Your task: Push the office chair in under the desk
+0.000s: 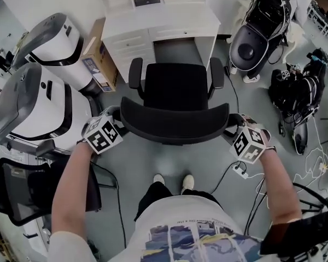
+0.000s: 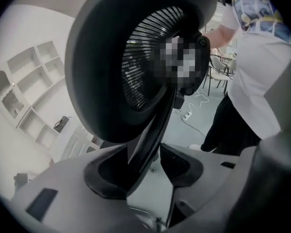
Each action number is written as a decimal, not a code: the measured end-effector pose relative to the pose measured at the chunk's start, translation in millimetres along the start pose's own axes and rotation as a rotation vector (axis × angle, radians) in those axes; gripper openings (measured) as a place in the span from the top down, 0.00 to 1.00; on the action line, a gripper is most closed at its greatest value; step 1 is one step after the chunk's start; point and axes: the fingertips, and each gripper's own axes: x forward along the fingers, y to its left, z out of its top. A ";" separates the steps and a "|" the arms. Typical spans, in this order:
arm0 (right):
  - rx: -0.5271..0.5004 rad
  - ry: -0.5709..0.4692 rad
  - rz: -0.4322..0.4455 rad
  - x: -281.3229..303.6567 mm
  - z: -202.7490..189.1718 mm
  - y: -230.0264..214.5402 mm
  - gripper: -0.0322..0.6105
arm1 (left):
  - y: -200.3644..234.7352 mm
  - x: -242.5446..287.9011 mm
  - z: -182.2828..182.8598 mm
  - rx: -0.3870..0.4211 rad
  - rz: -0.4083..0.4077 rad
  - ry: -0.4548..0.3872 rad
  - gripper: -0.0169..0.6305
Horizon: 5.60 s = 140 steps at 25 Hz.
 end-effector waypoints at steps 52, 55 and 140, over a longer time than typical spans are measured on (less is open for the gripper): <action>0.000 0.191 0.125 42.8 -93.0 -153.9 0.69 | 65.4 99.5 99.4 0.214 -0.210 -0.065 0.73; -0.023 0.188 0.133 47.7 -103.4 -175.9 0.69 | 77.1 109.8 110.5 0.199 -0.203 -0.059 0.73; 0.183 0.014 -0.126 21.0 -121.5 -289.1 0.81 | 159.4 93.5 182.3 -0.084 0.004 -0.278 0.63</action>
